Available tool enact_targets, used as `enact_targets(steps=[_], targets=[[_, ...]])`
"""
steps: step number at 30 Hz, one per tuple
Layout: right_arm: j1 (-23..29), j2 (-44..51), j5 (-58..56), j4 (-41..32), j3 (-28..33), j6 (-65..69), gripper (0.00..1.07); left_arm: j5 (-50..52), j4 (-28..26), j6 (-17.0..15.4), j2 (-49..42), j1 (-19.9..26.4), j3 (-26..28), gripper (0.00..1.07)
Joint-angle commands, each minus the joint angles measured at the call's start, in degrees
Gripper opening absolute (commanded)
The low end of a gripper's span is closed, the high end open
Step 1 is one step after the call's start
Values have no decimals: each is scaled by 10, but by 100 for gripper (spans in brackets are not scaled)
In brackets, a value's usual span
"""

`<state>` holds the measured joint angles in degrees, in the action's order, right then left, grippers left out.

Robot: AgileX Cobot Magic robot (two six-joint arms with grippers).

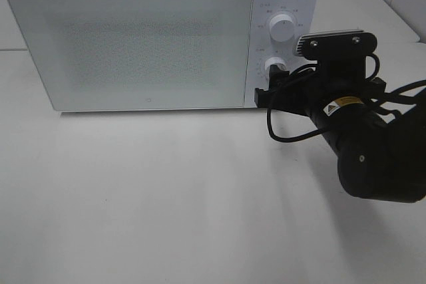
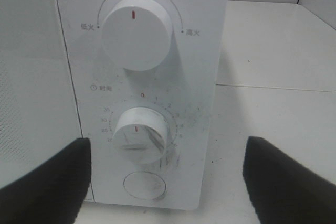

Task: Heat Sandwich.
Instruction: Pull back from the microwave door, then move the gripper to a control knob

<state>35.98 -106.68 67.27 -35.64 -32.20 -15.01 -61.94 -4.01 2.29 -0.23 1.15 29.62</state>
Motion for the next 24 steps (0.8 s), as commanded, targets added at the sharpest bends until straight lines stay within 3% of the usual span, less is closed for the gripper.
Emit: enact_targets(steps=[1, 24], targets=[[2, -18, 5, 5, -25, -4, 77, 6, -1, -1, -15, -3, -1, 101], [-21, -113, -38, -9, -144, -2, 77, 6, -1, -1, -15, -2, -1, 100]])
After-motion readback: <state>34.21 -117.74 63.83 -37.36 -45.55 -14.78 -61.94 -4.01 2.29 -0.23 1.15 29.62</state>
